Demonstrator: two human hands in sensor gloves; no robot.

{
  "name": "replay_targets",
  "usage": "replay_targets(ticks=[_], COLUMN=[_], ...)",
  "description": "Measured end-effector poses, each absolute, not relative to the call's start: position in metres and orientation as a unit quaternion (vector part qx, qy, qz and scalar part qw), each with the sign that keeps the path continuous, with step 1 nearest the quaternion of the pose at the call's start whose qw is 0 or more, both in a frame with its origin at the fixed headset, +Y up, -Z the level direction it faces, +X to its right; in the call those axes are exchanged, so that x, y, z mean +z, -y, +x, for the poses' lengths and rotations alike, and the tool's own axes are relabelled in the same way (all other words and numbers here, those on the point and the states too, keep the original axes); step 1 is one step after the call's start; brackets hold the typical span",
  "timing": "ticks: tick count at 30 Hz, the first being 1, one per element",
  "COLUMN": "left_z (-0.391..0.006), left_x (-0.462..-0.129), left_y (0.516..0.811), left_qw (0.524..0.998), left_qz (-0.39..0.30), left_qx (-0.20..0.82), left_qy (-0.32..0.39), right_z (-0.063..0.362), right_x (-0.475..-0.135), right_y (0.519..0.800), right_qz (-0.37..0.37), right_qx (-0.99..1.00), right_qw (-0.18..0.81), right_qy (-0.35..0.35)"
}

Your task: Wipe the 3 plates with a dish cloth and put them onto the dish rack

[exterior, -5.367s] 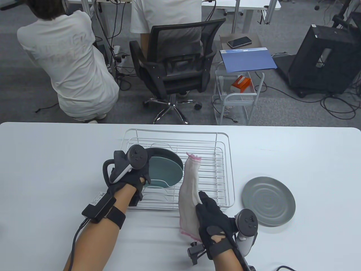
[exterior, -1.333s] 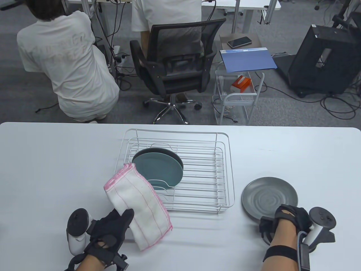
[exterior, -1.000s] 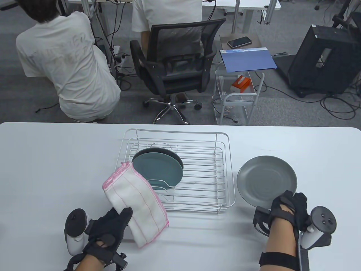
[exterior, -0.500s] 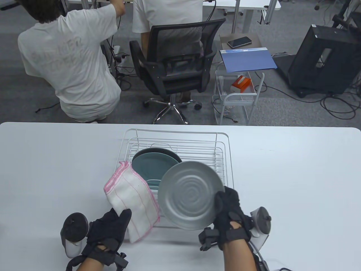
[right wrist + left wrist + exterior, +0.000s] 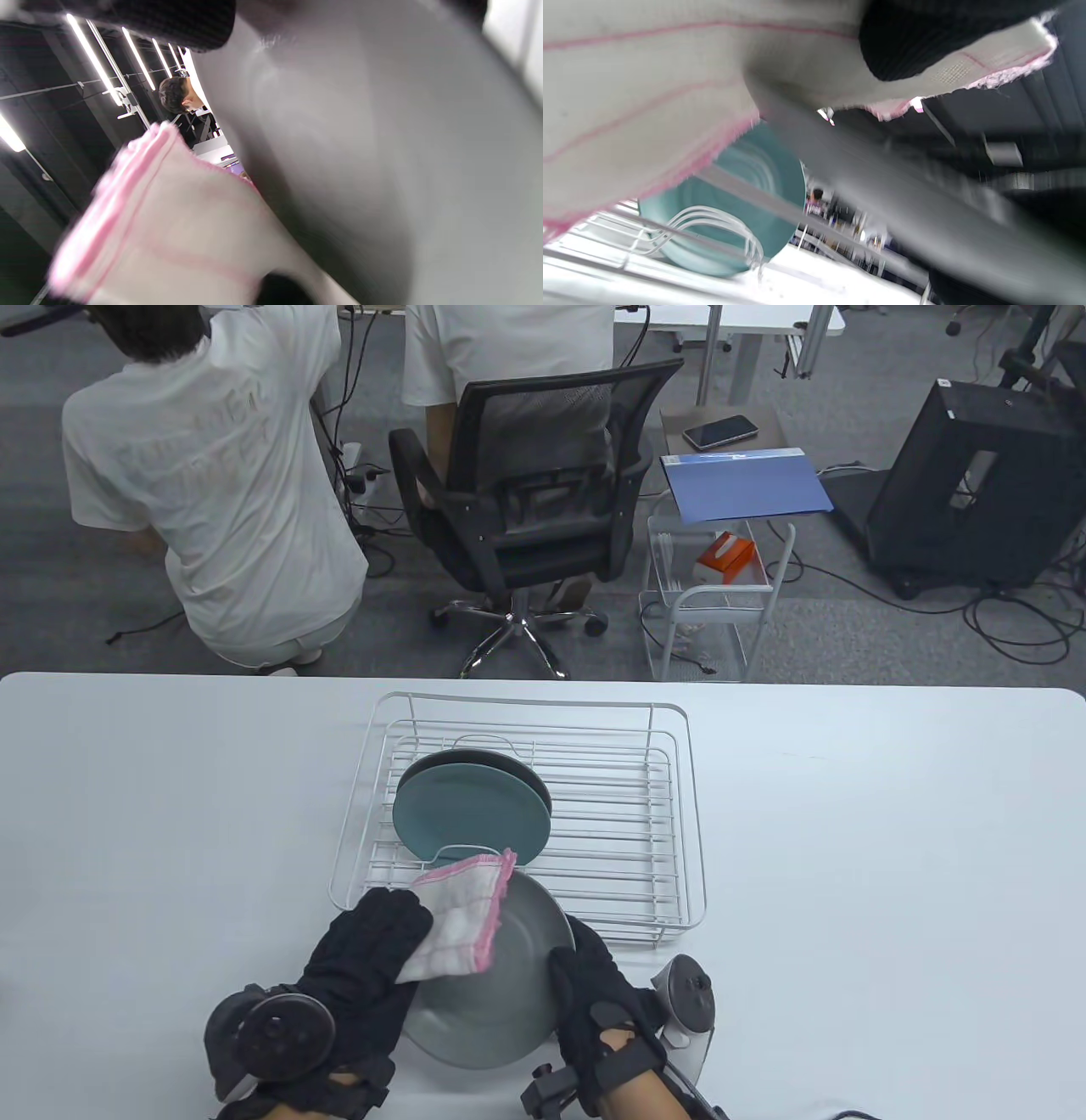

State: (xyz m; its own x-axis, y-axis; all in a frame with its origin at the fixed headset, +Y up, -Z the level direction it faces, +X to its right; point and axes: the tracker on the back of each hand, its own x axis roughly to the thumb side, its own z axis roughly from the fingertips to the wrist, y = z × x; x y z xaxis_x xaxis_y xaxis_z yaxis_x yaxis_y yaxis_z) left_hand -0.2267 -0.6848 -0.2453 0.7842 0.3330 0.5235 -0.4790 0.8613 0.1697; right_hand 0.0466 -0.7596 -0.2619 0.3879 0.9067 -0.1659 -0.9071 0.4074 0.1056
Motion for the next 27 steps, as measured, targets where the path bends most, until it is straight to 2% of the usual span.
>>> replay_targets(ticks=[4,7,11,16,22,27], left_z=[-0.204,-0.201,-0.208,-0.210,-0.199,-0.179], left_x=[-0.247,-0.250,-0.257,-0.259,-0.257,-0.245], left_y=[0.696,0.703,0.705,0.707,0.715,0.715], left_qw=[0.958,0.961,0.957,0.958,0.931,0.920], left_qz=[0.087,0.058,0.034,0.011,-0.059,-0.072], left_qx=[0.106,0.126,0.168,0.169,0.197,0.163], left_qy=[0.253,0.239,0.234,0.232,0.302,0.348], right_z=[0.038,0.030,0.030,0.035,0.055,0.059], right_x=[-0.259,-0.256,-0.256,-0.256,-0.259,-0.259], right_y=[0.757,0.756,0.757,0.757,0.754,0.753], right_qz=[0.036,0.056,0.053,0.037,0.006,0.001], right_qx=[0.557,0.571,0.567,0.563,0.559,0.553], right_qw=[0.824,0.813,0.817,0.822,0.829,0.833], right_qy=[-0.100,-0.095,-0.093,-0.074,-0.021,0.001])
